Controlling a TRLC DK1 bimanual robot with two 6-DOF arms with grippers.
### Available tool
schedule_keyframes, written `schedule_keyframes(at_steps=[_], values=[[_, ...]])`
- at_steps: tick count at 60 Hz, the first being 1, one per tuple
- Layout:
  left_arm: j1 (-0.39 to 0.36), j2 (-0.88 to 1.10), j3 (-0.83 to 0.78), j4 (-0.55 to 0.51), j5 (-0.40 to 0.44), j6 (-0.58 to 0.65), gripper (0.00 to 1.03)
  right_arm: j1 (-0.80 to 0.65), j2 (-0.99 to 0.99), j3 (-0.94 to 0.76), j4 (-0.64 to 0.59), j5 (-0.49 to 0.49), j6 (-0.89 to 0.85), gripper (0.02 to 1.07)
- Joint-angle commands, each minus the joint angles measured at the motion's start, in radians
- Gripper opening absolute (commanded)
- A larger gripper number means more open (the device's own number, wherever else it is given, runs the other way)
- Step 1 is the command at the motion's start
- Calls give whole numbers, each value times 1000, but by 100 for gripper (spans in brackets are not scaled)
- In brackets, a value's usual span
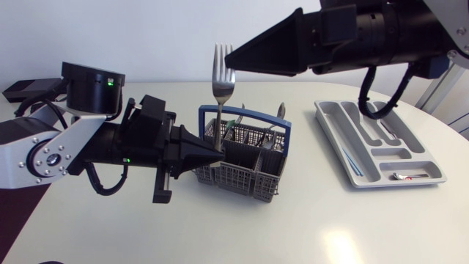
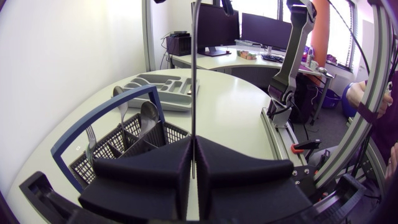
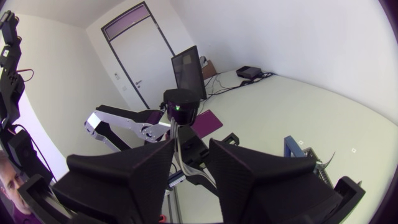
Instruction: Sort the cutlery from the basket into the organizer compartments.
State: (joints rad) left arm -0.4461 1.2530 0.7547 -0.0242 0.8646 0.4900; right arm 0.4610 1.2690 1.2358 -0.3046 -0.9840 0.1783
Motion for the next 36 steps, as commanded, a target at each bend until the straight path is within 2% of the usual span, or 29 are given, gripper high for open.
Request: schedule_keyframes(at_steps=[1, 17, 36], values=[[6, -6, 28, 15, 20, 1, 3, -12, -36, -47, -2, 31, -49, 66], [7, -4, 49, 23, 24, -28, 3, 7, -102, -125, -11, 130, -149, 68], [46, 0, 61, 23, 82, -62, 3, 134, -146, -263, 53, 350, -273, 68]])
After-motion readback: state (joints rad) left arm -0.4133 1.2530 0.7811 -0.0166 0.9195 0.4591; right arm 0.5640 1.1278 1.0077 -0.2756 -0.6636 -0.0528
